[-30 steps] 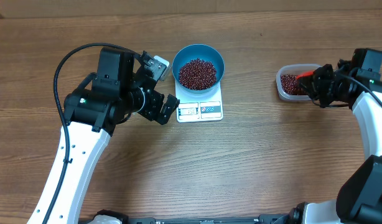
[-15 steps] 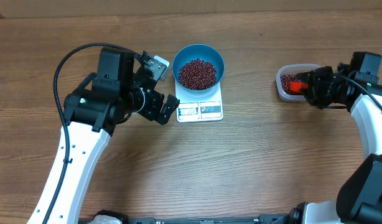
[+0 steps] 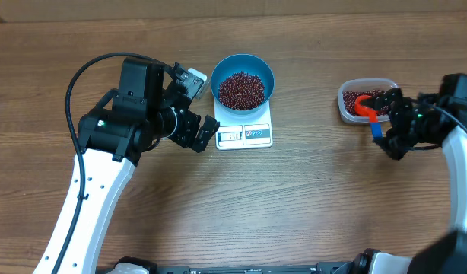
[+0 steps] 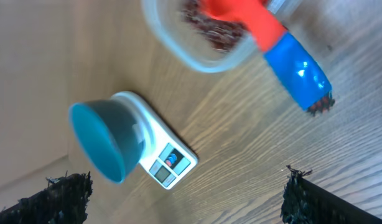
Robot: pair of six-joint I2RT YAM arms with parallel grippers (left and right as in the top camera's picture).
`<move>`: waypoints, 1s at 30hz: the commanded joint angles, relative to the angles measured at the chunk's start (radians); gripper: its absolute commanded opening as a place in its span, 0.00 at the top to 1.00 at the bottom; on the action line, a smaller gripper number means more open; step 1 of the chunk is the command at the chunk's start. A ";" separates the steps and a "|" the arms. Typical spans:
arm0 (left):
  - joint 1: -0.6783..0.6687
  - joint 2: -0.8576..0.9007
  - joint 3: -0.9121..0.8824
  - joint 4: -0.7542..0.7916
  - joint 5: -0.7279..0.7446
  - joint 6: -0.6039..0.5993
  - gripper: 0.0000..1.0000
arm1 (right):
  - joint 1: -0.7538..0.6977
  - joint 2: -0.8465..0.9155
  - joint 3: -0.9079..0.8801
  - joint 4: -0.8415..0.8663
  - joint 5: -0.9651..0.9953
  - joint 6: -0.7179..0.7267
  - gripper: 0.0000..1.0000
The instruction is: Scoop item into bowl and weigh 150g on scale
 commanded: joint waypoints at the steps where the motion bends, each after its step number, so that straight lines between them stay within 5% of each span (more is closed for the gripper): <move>1: 0.002 0.006 0.014 0.002 0.007 0.015 0.00 | -0.006 -0.138 0.077 -0.040 0.025 -0.147 0.00; 9: 0.002 0.006 0.014 0.002 0.007 0.015 0.01 | -0.005 -0.340 0.261 -0.328 0.025 -0.420 0.00; 19: 0.002 0.006 0.014 0.002 0.007 0.015 0.00 | 0.002 -0.537 0.308 -0.426 0.105 -0.415 0.00; 30: 0.002 0.006 0.014 0.002 0.007 0.015 0.00 | 0.002 -0.559 0.308 -0.440 0.137 -0.449 0.00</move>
